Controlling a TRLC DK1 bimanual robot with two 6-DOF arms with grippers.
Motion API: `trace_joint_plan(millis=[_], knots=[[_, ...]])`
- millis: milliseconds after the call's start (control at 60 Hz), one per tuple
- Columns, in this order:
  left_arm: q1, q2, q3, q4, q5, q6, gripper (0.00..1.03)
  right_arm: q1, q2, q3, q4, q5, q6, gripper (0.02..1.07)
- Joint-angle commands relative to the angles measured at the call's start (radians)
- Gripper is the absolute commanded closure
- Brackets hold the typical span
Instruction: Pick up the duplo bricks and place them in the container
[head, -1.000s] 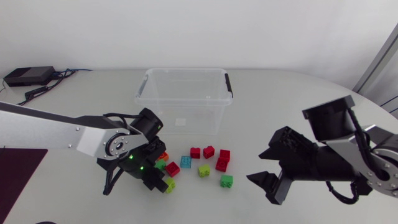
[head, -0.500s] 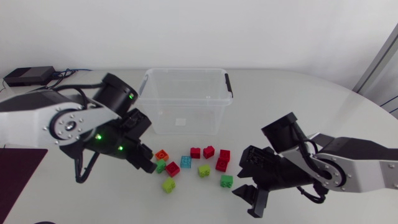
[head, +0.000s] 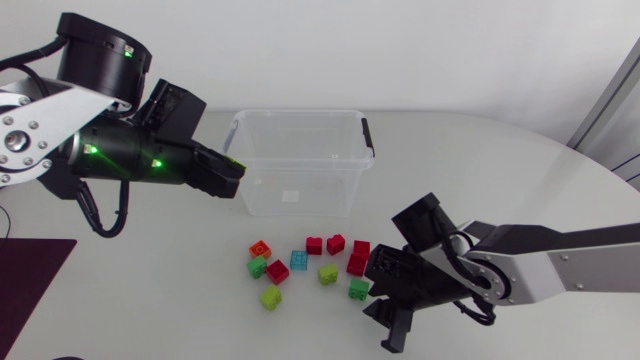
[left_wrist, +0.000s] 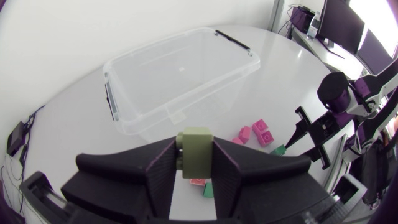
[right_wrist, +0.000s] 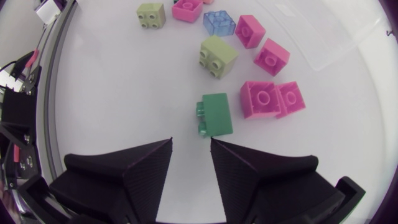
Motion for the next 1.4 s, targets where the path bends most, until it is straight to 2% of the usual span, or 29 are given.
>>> trace_joint_plan(millis=[0, 167, 400, 417, 467, 500, 633, 917, 967, 1050, 1117, 1200, 1383], knots=[[0.008, -0.013, 0.043, 0.03, 0.015, -0.023, 0.78, 0.009, 0.012, 0.028, 0.02, 0.015, -0.01, 0.61], [0.028, 0.008, 0.082, 0.079, 0.037, -0.032, 0.78, 0.018, 0.036, 0.057, 0.02, 0.022, -0.006, 0.57], [0.019, 0.116, 0.128, 0.155, 0.038, -0.028, 0.78, 0.046, 0.093, 0.084, 0.037, 0.034, -0.001, 0.53], [0.019, 0.12, 0.131, 0.159, 0.038, -0.028, 0.78, 0.046, 0.094, 0.086, 0.039, 0.034, -0.001, 0.51], [0.016, 0.145, 0.143, 0.165, 0.038, -0.025, 0.78, 0.046, 0.105, 0.097, 0.037, 0.045, -0.001, 0.34], [0.018, 0.169, 0.155, 0.177, 0.038, -0.025, 0.78, 0.046, 0.11, 0.103, 0.036, 0.045, 0.004, 0.27], [0.016, 0.211, 0.178, 0.186, 0.038, -0.022, 0.78, 0.066, 0.119, 0.12, 0.036, 0.057, -0.006, 0.19], [0.015, 0.278, 0.191, 0.218, 0.037, -0.015, 0.78, 0.105, 0.183, 0.207, -0.055, 0.058, -0.087, 0.19], [0.015, 0.3, 0.201, 0.218, 0.038, -0.015, 0.78, 0.105, 0.196, 0.221, -0.078, 0.058, -0.095, 0.2], [0.019, 0.327, 0.226, 0.218, 0.038, -0.019, 0.78, 0.107, 0.202, 0.224, -0.096, 0.057, -0.104, 0.33], [0.03, 0.356, 0.269, 0.218, 0.038, -0.026, 0.77, 0.107, 0.202, 0.216, -0.096, 0.057, -0.105, 0.55], [0.039, 0.386, 0.31, 0.22, 0.038, -0.037, 0.77, 0.107, 0.202, 0.212, -0.098, 0.057, -0.105, 0.74], [0.042, 0.458, 0.373, 0.218, 0.038, -0.061, 0.74, 0.113, 0.183, 0.195, -0.136, 0.054, -0.09, 0.84]])
